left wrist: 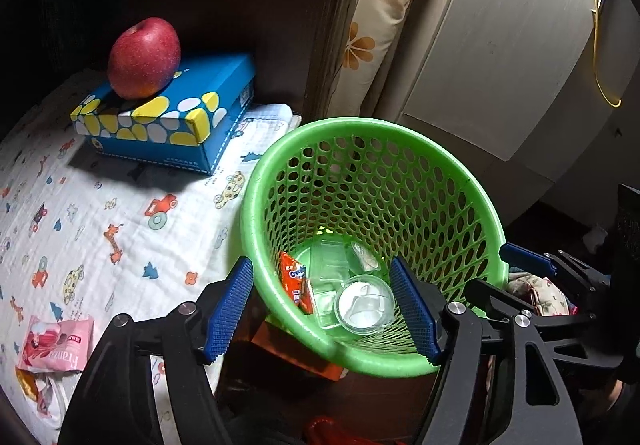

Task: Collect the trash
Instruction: 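Move both tools back over the table, then grasp the crumpled white tissue with the left tool while the right tool grasps the pink wafer wrapper, then carry the wrapper into the green basket and open the right tool while the left tool carries the tissue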

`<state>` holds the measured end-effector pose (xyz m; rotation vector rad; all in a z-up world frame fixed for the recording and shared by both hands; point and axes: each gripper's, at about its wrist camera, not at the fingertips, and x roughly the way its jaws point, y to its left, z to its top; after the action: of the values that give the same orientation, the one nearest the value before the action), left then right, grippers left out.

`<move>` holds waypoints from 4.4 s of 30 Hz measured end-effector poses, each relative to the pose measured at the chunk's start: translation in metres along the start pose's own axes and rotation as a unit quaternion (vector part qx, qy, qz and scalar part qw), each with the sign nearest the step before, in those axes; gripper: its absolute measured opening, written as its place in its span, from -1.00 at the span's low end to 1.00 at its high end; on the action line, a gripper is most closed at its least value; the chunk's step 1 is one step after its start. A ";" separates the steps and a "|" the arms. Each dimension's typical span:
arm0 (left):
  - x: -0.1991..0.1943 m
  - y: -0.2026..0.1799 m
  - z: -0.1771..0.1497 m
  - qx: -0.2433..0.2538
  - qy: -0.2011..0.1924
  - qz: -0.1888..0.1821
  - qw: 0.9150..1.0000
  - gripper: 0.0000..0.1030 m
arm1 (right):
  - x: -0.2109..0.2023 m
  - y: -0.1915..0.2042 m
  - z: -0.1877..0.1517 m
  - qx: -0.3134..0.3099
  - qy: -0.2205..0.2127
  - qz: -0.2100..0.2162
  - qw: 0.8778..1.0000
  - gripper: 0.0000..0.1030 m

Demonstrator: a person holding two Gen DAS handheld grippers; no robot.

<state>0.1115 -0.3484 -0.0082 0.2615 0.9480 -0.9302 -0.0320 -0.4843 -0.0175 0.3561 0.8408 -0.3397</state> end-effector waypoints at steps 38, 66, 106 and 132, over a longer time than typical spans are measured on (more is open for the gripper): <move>-0.118 0.381 -0.111 -0.303 -0.004 0.327 0.895 0.55 | 0.059 0.243 0.008 -0.191 0.049 0.144 0.970 0.71; -0.100 0.438 -0.122 -0.314 0.004 0.291 0.904 -0.09 | 0.139 0.329 0.025 -0.323 0.131 0.209 0.914 0.74; -0.166 0.337 -0.131 -0.290 -0.070 0.247 0.922 -0.10 | 0.129 0.343 0.024 -0.355 0.075 0.172 0.916 0.05; -0.131 0.179 -0.081 -0.189 -0.086 0.136 0.969 -0.10 | 0.030 0.160 0.037 -0.152 0.002 0.108 0.982 0.05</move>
<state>0.1716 -0.1204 0.0137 -0.0149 0.8832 -0.4970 0.0789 -0.3623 0.0094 0.1602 0.8355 -0.0061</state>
